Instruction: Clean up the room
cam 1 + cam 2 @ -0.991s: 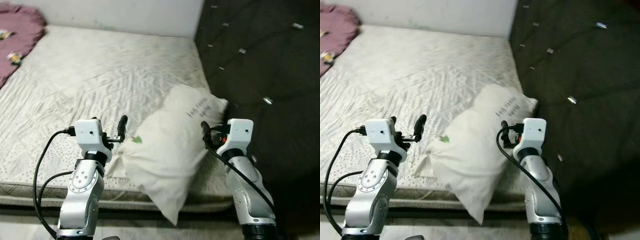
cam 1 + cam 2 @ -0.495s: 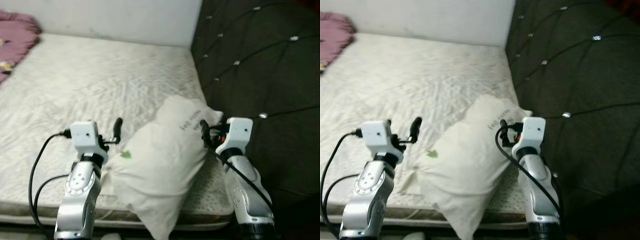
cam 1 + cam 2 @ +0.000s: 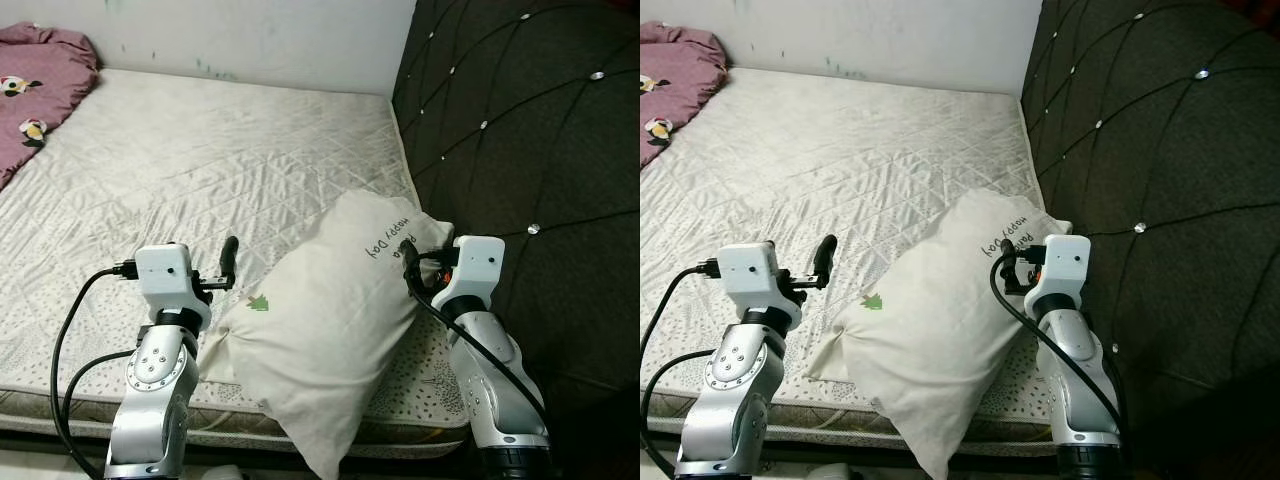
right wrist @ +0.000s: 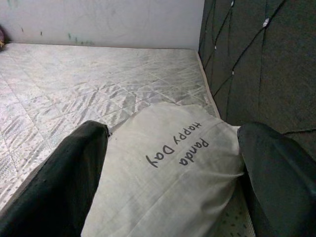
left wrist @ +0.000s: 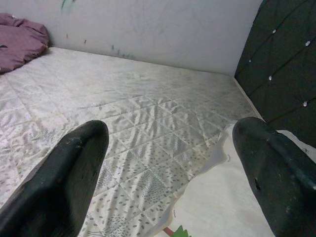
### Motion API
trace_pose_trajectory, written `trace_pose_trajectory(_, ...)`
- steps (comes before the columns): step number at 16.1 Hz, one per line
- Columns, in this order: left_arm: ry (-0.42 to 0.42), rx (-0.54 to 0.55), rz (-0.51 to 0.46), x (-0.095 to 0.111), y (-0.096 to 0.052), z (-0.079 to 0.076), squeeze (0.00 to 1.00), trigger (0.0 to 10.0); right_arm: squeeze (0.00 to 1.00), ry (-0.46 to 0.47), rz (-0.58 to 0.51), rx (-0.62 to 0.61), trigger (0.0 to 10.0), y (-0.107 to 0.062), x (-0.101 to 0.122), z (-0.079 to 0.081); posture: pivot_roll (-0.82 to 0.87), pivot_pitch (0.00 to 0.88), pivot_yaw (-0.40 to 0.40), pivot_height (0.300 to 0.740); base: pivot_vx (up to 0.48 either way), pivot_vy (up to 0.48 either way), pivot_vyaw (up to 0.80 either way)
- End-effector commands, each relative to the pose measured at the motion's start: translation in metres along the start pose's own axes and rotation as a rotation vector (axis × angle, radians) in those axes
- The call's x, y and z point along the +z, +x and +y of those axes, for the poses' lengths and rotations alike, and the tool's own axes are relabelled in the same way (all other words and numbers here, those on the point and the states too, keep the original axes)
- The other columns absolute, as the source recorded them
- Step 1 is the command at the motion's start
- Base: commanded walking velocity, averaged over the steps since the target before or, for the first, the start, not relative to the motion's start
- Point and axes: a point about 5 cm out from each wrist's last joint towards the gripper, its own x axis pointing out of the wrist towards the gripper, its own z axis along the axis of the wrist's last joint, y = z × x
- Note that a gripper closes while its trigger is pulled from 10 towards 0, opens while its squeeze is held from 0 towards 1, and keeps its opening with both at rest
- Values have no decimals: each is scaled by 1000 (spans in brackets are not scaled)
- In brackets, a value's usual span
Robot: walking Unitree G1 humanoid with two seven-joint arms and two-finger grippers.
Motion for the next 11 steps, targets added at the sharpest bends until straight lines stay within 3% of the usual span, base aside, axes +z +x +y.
trace_pose_trajectory(1,5,-10,7,-1,-1,-1,0,10000,0,2,-14,-4,10000,0,3,-1,-6,22,-64,715,0,0,0)
trace_pose_trajectory(5,3,-3,1,-1,1,-2,0,10000,0,0,-20,-6,10000,2,3,-2,-2,8,-63,671,0,0,0)
trace_pose_trajectory(11,11,21,-9,0,3,-4,0,10000,0,-13,-26,-7,10000,3,5,-2,-5,0,-71,662,0,0,0)
